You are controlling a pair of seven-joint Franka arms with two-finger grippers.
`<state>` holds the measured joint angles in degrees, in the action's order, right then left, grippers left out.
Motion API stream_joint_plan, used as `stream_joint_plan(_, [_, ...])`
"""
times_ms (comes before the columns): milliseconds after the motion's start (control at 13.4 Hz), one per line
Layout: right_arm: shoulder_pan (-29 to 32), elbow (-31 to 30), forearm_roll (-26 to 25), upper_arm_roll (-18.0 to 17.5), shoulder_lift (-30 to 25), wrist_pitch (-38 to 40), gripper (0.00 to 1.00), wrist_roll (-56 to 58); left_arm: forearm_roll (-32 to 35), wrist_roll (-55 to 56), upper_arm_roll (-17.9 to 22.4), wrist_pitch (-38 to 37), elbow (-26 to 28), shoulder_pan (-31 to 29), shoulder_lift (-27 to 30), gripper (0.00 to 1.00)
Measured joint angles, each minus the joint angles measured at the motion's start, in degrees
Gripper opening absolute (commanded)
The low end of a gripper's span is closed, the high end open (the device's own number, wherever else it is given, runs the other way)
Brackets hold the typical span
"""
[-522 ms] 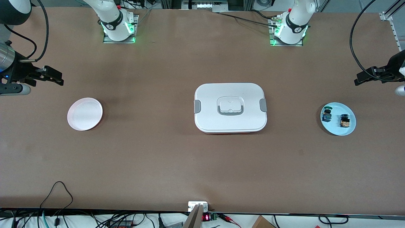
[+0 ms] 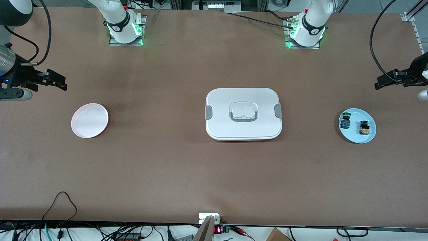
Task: Transfer orange switch to right arm and place
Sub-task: 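Move the left gripper over the light-blue plate toward the orange switch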
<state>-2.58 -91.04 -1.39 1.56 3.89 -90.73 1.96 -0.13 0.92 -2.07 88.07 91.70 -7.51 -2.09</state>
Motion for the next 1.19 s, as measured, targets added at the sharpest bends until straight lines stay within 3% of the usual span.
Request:
stream_joint_plan(447, [0.06,0.05,0.02,0.03,-0.04,0.00,1.00,0.00,0.17,-2.99,0.19,-0.87,-0.35,-0.49,-1.18,1.00])
stream_joint_plan(895, [0.15,0.09,0.02,0.41,-0.07,0.00,1.00,0.00,2.16,-21.82,0.59,-1.28,0.71,-4.13,-3.68,1.00])
stream_joint_plan(1193, [0.15,0.11,0.02,0.45,-0.07,0.00,1.00,0.00,2.94,-34.62,0.64,1.32,4.73,-6.29,-5.25,1.00])
